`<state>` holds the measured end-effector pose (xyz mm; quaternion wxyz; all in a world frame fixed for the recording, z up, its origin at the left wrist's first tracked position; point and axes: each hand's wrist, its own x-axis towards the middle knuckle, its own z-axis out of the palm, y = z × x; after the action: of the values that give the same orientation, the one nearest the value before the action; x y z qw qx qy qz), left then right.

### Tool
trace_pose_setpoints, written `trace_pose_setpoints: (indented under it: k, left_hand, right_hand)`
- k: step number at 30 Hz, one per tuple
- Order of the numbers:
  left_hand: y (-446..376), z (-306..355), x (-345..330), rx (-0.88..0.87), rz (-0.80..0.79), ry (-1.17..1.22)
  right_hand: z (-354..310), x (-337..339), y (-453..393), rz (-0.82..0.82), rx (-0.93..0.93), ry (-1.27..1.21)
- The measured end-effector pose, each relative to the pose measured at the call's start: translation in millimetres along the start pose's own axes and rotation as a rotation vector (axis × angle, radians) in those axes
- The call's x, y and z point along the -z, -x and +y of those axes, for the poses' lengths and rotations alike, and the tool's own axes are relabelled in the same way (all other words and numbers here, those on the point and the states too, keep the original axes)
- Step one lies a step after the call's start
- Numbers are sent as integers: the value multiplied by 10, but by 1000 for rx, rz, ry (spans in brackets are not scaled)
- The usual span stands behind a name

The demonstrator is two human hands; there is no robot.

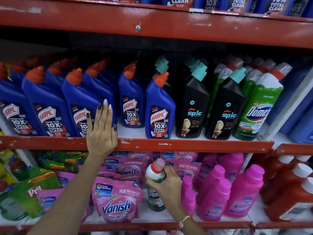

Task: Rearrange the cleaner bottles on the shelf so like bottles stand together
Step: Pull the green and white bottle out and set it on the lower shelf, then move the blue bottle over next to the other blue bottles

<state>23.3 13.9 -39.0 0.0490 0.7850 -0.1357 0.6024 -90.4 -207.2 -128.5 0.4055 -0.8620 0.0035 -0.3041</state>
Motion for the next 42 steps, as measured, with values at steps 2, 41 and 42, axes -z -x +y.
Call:
trace_pose_setpoints:
  k: [2, 41, 42]
  left_hand:
    - [2, 2, 1, 1, 6, 0]
    - [-21, -1, 9, 10, -6, -16]
    - [-22, -3, 8, 9, -10, -18]
  right_hand:
    - [43, -20, 25, -23, -28, -6]
    - [-1580, 566, -1622, 231, 140, 43]
    - [-1608, 556, -1615, 238, 153, 41]
